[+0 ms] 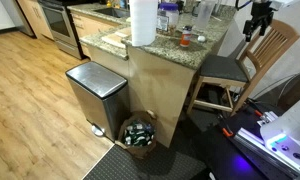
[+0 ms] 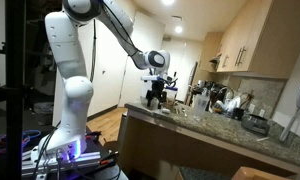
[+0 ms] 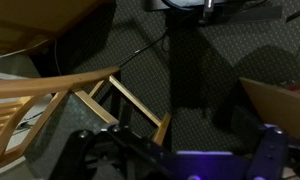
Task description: Move the white object to the left then take the left spoon and put it in the clear cup
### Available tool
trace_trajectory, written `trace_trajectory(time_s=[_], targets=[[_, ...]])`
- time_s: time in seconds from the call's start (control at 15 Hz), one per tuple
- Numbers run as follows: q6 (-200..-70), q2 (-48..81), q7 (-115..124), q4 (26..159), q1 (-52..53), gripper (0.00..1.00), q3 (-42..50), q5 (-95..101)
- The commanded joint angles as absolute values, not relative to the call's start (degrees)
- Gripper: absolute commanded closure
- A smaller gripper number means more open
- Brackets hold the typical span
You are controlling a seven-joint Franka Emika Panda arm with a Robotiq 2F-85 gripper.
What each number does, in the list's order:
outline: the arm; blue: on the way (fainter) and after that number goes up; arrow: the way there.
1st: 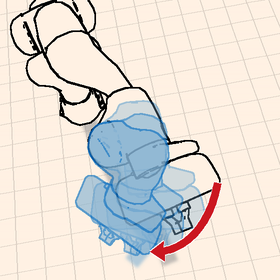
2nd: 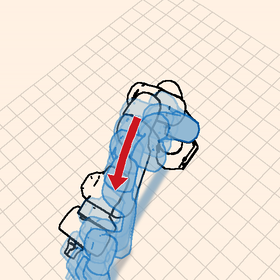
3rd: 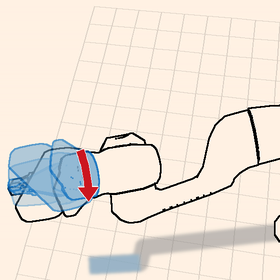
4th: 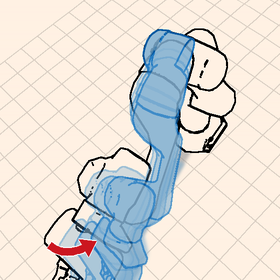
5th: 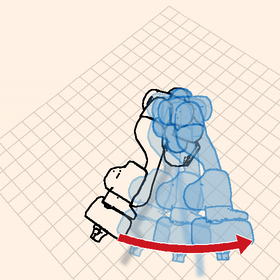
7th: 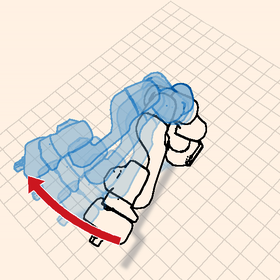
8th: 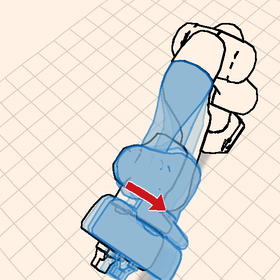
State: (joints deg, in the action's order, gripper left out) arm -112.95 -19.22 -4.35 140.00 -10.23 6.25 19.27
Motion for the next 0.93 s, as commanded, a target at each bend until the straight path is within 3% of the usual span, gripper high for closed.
trace_trajectory(time_s=[0.0, 0.27, 0.4, 0.47, 0.87], targets=[[-112.81, -19.23, -4.22, 139.93, -9.71, 0.0, 6.71, 19.4], [-114.15, -19.37, -1.49, 140.24, -10.22, 0.0, 6.23, 20.75], [-121.56, -19.59, 3.64, 141.25, -10.4, 0.0, 6.63, 19.31], [-114.23, -27.29, 3.72, 138.79, -9.25, 0.0, 5.18, 16.65], [-115.09, -30.05, 10.2, 133.81, -9.16, 0.0, 3.43, 12.07]])
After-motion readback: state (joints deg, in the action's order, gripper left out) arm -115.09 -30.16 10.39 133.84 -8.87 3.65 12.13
